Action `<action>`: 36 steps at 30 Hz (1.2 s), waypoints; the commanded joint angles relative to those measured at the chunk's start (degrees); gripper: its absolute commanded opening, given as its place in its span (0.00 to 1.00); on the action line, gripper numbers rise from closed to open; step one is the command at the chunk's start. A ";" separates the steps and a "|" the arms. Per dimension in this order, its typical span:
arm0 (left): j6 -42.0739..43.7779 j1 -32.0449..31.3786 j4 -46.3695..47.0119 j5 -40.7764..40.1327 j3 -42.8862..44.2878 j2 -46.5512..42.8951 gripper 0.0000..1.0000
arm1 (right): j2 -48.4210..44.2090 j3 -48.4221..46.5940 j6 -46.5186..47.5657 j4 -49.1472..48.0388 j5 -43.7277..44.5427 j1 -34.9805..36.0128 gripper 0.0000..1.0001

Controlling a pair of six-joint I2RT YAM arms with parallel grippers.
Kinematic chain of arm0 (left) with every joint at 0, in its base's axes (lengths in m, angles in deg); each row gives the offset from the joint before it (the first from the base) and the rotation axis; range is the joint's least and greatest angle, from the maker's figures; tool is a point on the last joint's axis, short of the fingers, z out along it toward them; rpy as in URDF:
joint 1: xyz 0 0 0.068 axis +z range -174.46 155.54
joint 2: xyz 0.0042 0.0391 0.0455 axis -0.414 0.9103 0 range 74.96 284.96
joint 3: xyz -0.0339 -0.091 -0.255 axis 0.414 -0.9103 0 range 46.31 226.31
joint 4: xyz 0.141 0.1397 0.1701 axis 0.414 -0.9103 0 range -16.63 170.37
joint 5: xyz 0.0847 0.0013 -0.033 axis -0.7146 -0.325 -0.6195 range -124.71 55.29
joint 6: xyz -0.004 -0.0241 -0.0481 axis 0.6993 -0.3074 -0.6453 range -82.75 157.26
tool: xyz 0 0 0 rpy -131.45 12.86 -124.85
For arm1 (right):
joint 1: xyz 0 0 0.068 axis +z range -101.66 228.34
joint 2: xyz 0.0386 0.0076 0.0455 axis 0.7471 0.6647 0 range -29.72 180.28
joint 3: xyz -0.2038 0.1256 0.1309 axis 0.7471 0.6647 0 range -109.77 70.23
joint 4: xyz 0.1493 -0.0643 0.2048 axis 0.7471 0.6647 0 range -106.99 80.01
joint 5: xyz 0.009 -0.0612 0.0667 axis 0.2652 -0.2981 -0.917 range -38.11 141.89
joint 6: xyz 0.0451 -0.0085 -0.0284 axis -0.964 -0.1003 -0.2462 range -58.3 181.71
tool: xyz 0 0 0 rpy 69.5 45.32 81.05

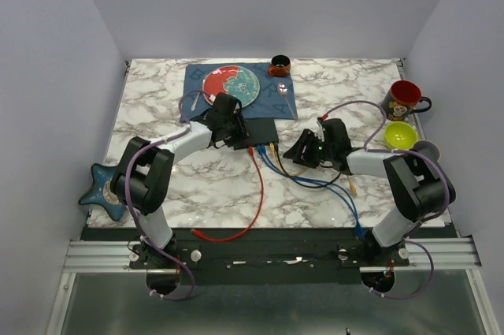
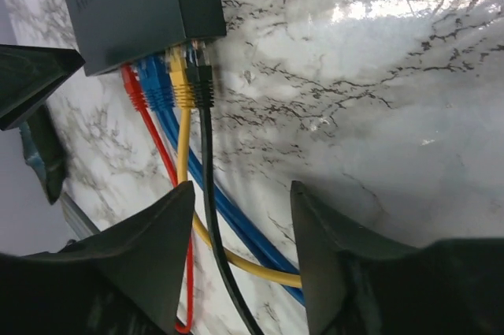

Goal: Pull the plug from the switch port

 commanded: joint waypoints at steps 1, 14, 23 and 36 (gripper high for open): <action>2.50 0.13 -1.41 0.28 6.11 2.72 0.52 | 2.11 -0.65 -2.09 -6.23 -0.44 0.10 0.64; 6.45 0.22 -6.59 -1.82 13.06 9.23 0.50 | 13.88 -9.35 -3.14 -10.71 -3.69 -0.07 0.59; 7.69 0.31 -8.01 -1.83 15.00 12.40 0.50 | 17.23 -10.41 -3.32 -13.62 -5.01 -0.42 0.51; 7.77 0.74 -7.74 -1.21 14.38 13.46 0.50 | 20.04 -9.70 -5.96 -18.72 -7.03 -1.74 0.43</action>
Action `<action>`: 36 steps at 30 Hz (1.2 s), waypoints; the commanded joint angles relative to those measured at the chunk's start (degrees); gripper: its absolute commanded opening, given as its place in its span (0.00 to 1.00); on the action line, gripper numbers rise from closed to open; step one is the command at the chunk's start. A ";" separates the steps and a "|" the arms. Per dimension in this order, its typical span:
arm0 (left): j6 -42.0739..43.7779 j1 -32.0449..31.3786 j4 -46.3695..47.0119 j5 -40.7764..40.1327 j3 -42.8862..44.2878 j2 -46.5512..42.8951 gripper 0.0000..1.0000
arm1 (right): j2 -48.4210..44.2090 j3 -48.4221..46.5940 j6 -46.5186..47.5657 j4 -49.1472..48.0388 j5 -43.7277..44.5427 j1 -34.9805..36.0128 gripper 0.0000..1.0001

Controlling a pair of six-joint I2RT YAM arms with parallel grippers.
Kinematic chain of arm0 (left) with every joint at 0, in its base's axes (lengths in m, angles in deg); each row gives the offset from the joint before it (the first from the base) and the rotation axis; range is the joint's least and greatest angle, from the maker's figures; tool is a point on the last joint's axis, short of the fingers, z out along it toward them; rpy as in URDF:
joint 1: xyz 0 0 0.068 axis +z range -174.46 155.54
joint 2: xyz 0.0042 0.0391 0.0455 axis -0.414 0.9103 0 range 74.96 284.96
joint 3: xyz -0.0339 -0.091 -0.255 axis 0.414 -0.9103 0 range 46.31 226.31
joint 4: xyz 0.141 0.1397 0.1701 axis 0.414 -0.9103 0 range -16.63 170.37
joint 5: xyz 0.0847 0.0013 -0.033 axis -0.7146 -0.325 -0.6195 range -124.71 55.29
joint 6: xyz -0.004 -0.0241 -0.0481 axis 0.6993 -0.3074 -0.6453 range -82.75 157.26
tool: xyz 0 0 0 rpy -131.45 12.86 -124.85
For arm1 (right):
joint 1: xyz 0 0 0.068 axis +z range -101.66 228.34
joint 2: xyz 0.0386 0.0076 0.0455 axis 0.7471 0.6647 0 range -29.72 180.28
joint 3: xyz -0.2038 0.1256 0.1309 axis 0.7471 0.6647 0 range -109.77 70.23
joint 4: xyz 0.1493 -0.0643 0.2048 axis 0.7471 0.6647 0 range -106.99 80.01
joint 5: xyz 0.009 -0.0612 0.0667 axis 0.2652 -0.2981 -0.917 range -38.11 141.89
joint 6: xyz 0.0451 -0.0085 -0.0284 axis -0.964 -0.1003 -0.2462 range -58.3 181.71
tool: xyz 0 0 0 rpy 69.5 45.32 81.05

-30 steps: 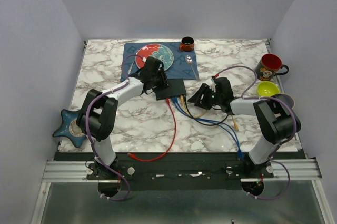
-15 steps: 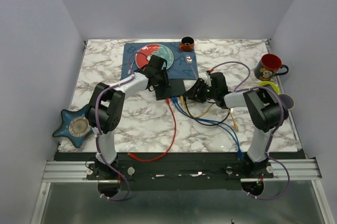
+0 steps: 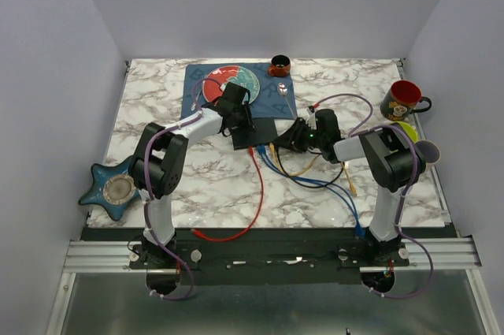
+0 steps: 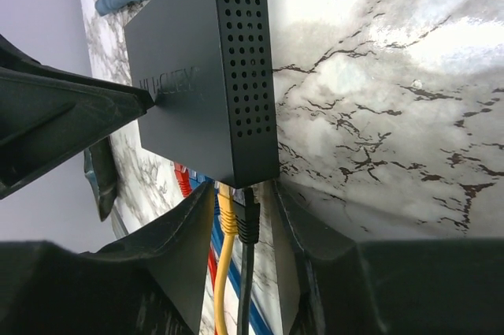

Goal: Pull the plug from the switch port

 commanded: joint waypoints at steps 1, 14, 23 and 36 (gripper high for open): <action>1.22 0.42 -1.97 0.14 -0.11 2.20 0.50 | 2.40 0.20 -0.45 -1.21 -0.54 -0.63 0.42; 1.13 0.42 -1.36 1.29 -0.29 2.99 0.50 | 4.51 -1.38 -1.33 -3.06 -2.82 -0.72 0.35; 1.04 0.42 -1.27 1.46 -0.11 2.99 0.50 | 4.51 -1.65 -1.07 -2.53 -2.91 -0.80 0.28; 0.95 0.42 -1.09 1.90 0.24 3.08 0.50 | 2.41 -2.88 3.15 5.64 -2.04 -0.63 0.45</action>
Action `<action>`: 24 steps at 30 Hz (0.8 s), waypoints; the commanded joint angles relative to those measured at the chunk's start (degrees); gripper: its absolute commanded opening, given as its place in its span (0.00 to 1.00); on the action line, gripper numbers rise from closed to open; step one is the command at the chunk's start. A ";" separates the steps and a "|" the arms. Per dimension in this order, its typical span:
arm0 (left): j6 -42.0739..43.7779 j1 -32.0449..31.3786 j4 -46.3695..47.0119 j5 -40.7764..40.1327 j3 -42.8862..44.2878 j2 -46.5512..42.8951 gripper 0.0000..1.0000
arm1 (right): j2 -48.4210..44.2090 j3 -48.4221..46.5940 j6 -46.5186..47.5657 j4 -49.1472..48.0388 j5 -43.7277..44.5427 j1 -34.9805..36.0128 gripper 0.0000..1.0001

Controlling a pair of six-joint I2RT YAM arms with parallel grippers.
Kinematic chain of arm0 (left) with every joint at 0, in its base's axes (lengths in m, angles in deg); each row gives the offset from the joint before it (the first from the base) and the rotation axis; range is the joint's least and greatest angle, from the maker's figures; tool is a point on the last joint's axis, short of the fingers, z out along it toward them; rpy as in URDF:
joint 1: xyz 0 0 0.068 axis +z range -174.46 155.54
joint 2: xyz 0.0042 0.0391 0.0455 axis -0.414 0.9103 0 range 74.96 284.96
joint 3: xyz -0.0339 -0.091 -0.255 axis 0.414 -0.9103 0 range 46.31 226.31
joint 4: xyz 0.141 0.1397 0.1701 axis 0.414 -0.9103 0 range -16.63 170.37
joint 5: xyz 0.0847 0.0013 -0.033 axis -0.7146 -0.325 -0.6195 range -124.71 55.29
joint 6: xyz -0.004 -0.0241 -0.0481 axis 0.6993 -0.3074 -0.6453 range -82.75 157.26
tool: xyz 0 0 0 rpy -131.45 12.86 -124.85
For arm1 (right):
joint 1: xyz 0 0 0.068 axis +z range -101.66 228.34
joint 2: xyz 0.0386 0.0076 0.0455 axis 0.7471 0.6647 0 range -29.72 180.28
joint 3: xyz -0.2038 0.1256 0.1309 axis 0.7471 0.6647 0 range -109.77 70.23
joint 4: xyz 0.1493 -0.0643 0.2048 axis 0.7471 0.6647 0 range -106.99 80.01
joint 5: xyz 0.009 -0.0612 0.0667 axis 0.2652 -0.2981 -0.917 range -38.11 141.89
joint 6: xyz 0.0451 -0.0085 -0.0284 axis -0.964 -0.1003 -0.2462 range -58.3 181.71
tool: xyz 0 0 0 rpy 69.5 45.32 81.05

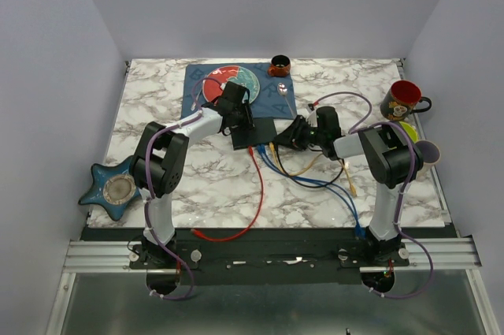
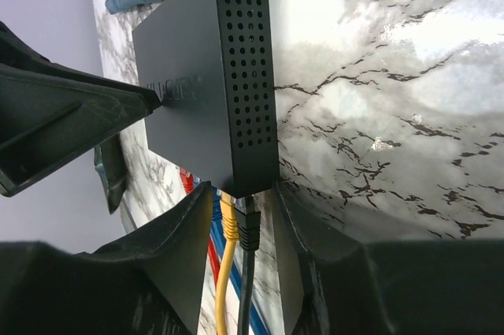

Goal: Pull the plug from the switch port

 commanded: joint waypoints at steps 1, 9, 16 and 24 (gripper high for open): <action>0.76 0.33 -2.63 0.90 -0.06 2.32 0.50 | -0.22 -0.52 3.81 6.51 2.18 0.49 0.45; 0.75 0.33 -2.45 1.25 -0.33 2.14 0.50 | -1.36 -2.36 6.62 12.75 3.50 0.93 0.39; 0.49 0.33 -2.36 1.60 -0.15 2.40 0.50 | -1.80 -3.42 8.64 15.92 4.38 1.19 0.39; 0.76 0.33 -2.89 1.51 0.37 2.14 0.50 | -2.77 -2.72 10.49 17.94 4.03 1.37 0.47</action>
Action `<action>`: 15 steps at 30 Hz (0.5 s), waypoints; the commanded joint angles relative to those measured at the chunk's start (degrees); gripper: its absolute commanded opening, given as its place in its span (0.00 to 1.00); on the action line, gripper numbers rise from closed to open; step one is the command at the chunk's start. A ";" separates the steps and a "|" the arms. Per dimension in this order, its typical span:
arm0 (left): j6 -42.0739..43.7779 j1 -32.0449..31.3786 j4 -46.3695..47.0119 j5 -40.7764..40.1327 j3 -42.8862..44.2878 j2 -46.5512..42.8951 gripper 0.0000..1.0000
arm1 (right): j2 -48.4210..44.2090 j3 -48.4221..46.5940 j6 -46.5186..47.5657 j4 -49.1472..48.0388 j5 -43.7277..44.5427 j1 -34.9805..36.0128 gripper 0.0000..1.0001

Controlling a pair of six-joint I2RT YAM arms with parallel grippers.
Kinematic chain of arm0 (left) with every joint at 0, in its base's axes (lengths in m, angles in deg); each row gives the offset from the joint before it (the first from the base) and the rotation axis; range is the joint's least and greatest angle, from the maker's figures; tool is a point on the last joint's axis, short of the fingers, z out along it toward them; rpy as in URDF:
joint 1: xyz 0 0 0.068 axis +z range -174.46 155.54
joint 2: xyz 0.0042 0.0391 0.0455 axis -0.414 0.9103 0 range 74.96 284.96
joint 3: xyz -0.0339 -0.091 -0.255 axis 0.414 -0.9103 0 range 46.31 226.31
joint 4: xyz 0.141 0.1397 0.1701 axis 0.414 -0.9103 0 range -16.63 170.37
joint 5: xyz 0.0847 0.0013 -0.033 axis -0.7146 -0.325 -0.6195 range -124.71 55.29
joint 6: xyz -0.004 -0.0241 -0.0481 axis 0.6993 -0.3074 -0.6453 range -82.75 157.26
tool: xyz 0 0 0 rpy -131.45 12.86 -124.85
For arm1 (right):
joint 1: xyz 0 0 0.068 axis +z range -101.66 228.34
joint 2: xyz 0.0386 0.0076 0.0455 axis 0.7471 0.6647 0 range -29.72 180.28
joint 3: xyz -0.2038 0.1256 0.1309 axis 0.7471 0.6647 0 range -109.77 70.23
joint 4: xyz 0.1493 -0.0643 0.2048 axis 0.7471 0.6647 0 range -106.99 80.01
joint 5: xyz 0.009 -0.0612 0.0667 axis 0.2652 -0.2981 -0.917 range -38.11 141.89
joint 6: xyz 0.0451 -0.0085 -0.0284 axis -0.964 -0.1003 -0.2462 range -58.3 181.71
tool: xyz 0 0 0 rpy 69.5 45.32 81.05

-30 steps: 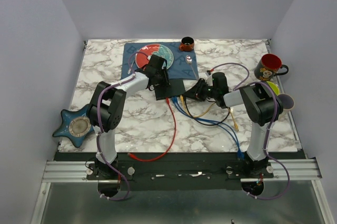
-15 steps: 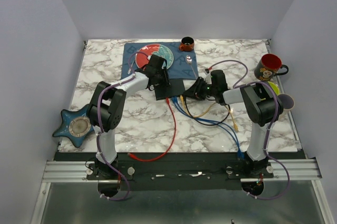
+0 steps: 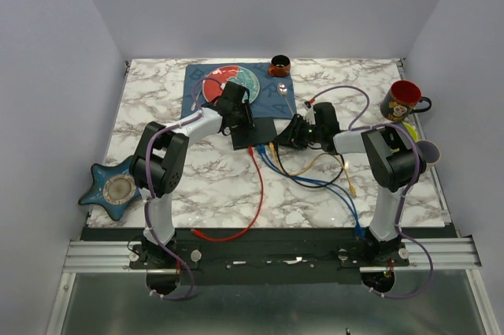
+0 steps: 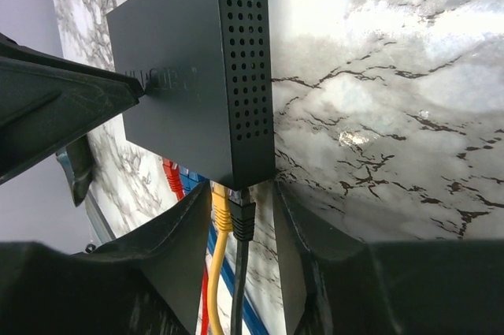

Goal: Pull the plug from the switch port

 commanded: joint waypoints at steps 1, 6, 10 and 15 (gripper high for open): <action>0.76 0.20 -3.24 1.03 0.46 2.23 0.50 | -0.65 1.20 3.19 6.03 2.09 0.60 0.47; 0.40 0.20 -2.89 1.30 0.11 2.23 0.50 | -0.91 1.99 3.10 5.85 1.65 0.51 0.46; 0.49 0.20 -2.71 1.30 -0.15 2.14 0.50 | -1.44 3.13 2.49 4.63 0.60 0.60 0.46; 0.32 0.20 -2.54 1.65 -0.06 2.14 0.49 | -1.18 3.13 2.31 4.18 -0.02 0.78 0.45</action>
